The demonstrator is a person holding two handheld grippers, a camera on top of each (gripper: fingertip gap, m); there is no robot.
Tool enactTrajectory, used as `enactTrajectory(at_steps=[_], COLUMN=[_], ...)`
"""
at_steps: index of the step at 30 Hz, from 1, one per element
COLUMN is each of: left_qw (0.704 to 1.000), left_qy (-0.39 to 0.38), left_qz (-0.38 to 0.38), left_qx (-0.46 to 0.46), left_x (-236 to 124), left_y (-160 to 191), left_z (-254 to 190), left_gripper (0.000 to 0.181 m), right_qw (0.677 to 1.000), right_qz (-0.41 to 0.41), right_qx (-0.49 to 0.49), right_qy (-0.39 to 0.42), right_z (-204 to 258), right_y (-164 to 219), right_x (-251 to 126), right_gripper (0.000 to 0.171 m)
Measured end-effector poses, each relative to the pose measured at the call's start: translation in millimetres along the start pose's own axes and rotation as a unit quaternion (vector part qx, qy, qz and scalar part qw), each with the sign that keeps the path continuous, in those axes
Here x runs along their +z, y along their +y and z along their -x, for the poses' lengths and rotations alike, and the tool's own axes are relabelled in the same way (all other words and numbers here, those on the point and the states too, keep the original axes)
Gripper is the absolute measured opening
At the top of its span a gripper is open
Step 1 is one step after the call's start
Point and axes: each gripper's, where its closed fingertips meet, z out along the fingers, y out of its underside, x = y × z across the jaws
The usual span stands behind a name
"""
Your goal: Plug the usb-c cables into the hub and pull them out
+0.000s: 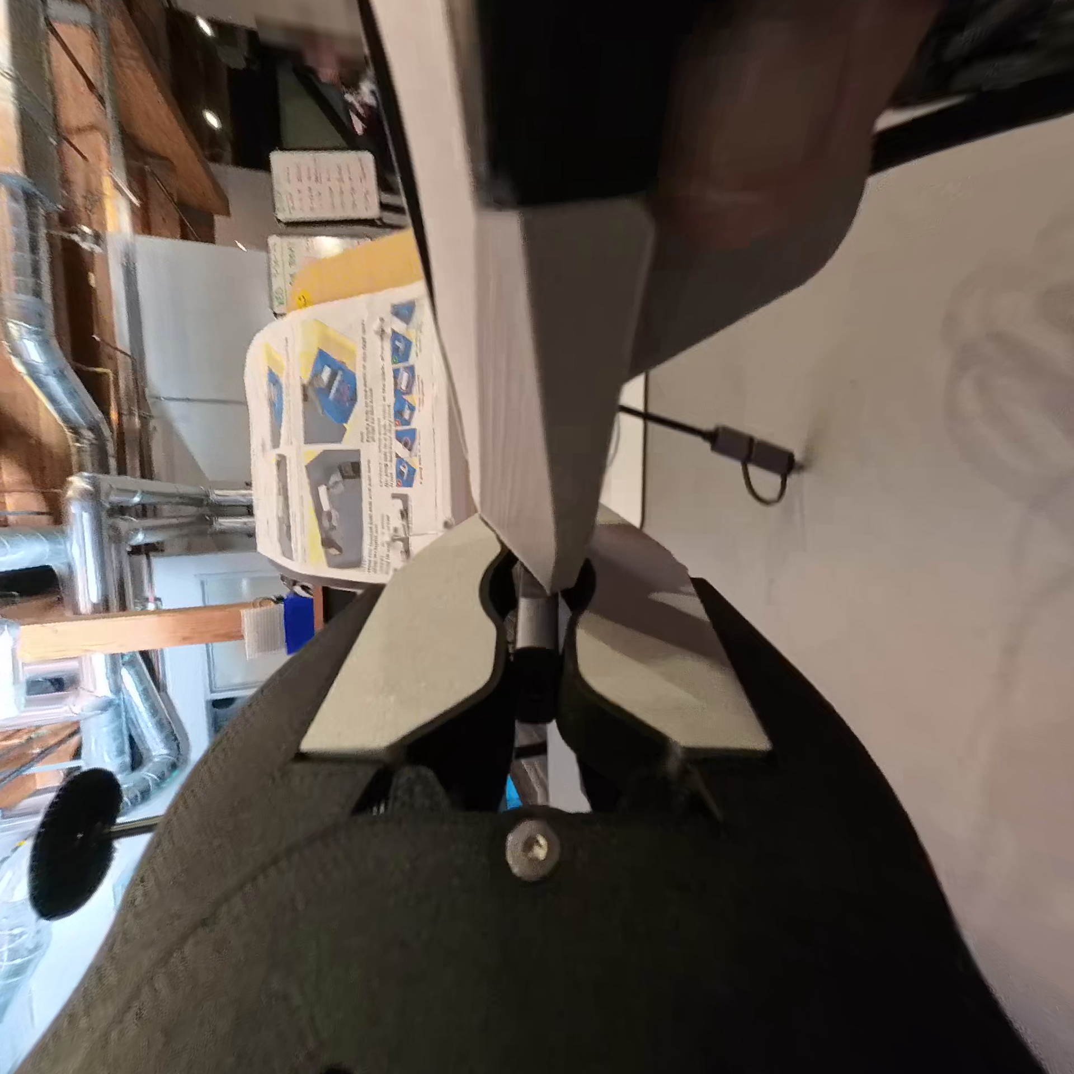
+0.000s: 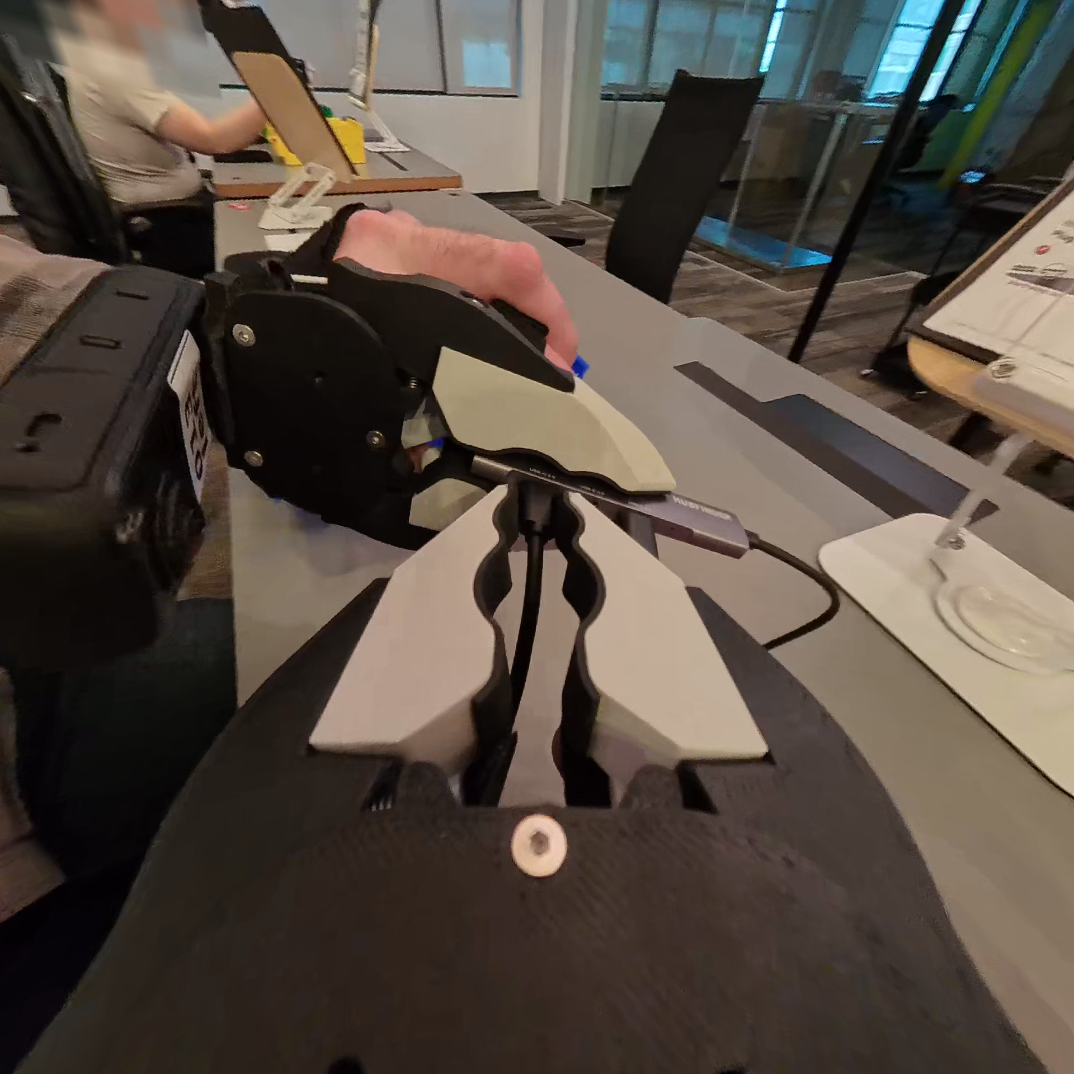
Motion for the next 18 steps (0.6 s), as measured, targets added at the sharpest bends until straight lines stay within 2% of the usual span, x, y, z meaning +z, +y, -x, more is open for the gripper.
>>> enactTrajectory(at_steps=[1, 6, 10, 12, 15, 18], left_qw=[1.0, 0.999, 0.999, 0.998, 0.999, 0.999], left_qy=[-0.004, 0.014, 0.03, 0.038, 0.039, 0.03], left_qz=[-0.007, -0.031, -0.029, -0.04, -0.027, -0.03], left_qx=[0.002, 0.008, -0.004, -0.003, 0.014, 0.01], left_x=[-1.4, -2.3, -0.1, -1.7, -0.6, -0.2], left_y=[-2.3, -9.5, -9.5, -14.3, -14.6, -15.2], left_z=[1.2, -1.4, -3.6, -6.1, -8.8, -7.2], left_gripper=[0.012, 0.015, 0.045, 0.037, 0.016, 0.013], right_qw=[1.0, 0.999, 0.998, 0.998, 0.998, 0.999], right_qz=[-0.001, 0.004, 0.001, 0.007, 0.012, 0.013], right_qx=[0.007, 0.005, 0.01, 0.01, 0.01, 0.009], right_qy=[-0.014, -0.034, -0.06, -0.062, -0.055, -0.048], right_z=[1.0, 2.3, 10.1, 12.0, 10.2, 9.1], right_y=[-0.4, 1.3, -0.6, 0.5, 1.5, 0.8], right_x=[-0.8, -2.4, -3.9, -2.8, -3.4, -4.3], right_gripper=[0.009, 0.009, 0.009, 0.009, 0.01, 0.009])
